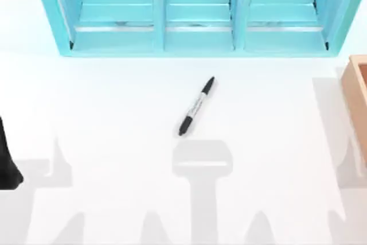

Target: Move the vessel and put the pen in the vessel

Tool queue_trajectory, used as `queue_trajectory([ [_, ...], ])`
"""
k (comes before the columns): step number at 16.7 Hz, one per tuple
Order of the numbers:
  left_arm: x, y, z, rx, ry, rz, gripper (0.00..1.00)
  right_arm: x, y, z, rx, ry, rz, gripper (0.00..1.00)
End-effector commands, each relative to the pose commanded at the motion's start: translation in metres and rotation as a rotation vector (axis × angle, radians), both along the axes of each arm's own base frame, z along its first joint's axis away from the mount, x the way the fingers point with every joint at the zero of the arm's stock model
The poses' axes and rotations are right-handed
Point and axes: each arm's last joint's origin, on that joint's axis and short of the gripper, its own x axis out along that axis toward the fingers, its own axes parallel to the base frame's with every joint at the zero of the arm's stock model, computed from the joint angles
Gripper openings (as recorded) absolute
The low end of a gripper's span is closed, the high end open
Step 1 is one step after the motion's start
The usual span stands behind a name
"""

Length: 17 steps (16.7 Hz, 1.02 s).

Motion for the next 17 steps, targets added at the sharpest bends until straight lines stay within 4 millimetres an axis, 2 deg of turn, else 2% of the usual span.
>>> queue_trajectory([
  [5,0.0,0.0,0.0,0.0,0.0,0.0,1.0,0.001,-0.001,0.007,-0.012,0.063,-0.012,1.0],
  [9,0.0,0.0,0.0,0.0,0.0,0.0,1.0,0.009,-0.007,0.035,-0.049,0.269,-0.051,1.0],
  [13,0.0,0.0,0.0,0.0,0.0,0.0,1.0,0.038,-0.018,0.073,-0.085,0.558,-0.092,1.0],
  [17,0.0,0.0,0.0,0.0,0.0,0.0,1.0,0.08,-0.037,0.103,-0.096,0.849,-0.112,1.0],
])
